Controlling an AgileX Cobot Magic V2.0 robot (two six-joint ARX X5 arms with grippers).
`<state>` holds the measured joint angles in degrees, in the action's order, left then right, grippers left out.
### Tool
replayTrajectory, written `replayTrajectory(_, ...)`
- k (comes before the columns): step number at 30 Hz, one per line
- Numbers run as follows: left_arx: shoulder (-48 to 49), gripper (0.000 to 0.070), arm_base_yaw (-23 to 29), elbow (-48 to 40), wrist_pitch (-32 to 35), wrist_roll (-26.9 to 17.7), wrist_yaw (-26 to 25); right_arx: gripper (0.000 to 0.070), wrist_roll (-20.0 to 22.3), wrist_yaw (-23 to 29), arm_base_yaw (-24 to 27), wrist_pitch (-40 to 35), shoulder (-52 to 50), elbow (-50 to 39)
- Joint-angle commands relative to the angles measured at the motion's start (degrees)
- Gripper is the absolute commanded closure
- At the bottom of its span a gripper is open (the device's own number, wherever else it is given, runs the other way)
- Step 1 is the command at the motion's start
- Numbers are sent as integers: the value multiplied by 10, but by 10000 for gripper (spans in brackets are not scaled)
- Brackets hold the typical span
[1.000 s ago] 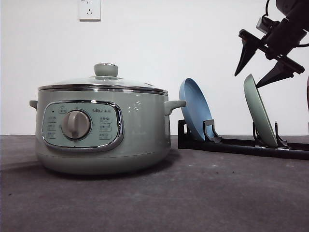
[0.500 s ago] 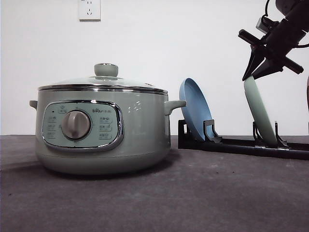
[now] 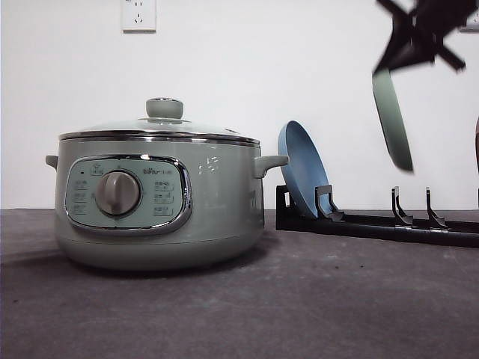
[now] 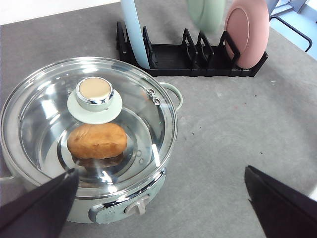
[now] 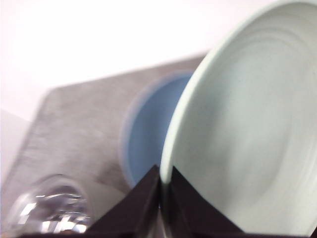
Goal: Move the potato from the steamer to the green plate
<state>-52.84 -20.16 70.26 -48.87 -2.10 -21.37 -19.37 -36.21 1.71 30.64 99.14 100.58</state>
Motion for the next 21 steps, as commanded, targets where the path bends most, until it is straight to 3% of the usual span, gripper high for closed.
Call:
replayTrajectory(1,-5,0,-3,14,4,-5,-3,700,5,-17,-4,-5,-16,16)
replayTrajectory(5,-5,0,-3,14,4,-5,-4,699,41,-58,-13,21,-64,16)
replayTrajectory(11,-7,0,-3,14,7,-5,-4,700,148,-52,-64,143,-135,16)
replayTrajectory(16,-15,0,-3,14,8,-7,-4,699,215,23,-145,241,-172,14)
replayTrajectory(21,-19,0,-3,14,6,-7,-4,699,243,120,-240,324,-197,5)
